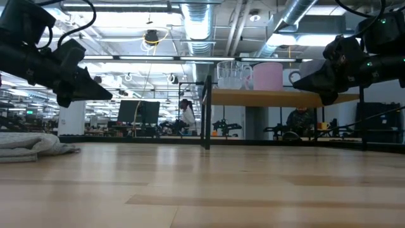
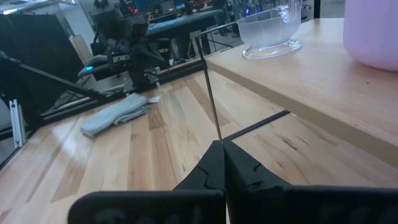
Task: Stack small to large cups/mugs on shelf
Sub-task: Return to Home Position
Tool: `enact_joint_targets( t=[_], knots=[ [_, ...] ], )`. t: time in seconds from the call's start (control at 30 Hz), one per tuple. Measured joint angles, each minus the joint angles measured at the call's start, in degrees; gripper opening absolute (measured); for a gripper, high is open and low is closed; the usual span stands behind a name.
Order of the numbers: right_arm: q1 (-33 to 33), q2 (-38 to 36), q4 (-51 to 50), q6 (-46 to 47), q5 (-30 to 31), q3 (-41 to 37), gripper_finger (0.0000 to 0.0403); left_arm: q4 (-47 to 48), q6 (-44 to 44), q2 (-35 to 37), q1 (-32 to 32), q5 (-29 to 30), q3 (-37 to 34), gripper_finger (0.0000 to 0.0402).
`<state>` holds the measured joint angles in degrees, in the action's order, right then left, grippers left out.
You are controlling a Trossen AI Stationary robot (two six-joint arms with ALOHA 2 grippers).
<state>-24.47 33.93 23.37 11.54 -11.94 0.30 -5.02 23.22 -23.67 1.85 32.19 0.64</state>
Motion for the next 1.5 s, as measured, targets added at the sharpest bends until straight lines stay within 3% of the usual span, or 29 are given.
enact_joint_targets(
  t=[0.57, 0.9, 1.2, 1.5],
  knots=[
    [0.11, 0.07, -0.8, -2.81, -0.07, 0.0, 0.002, 0.22, -1.53, -0.73, 0.0, -0.35, 0.0, 0.0],
    [0.11, 0.12, -0.74, -3.03, -0.15, -0.01, 0.0005, 0.33, -1.55, -0.73, 0.0, -0.33, 0.0, 0.0],
    [2.61, 0.16, -0.93, -2.94, 0.9, -0.04, 0.005, 0.37, -1.57, -0.73, 0.0, -0.33, 0.0, 0.0],
    [4.12, 0.28, -1.29, -2.4, 0.57, -0.07, 0.0055, 0.38, -1.57, -0.73, 0.0, -0.33, 0.0, 0.0]
  ],
)
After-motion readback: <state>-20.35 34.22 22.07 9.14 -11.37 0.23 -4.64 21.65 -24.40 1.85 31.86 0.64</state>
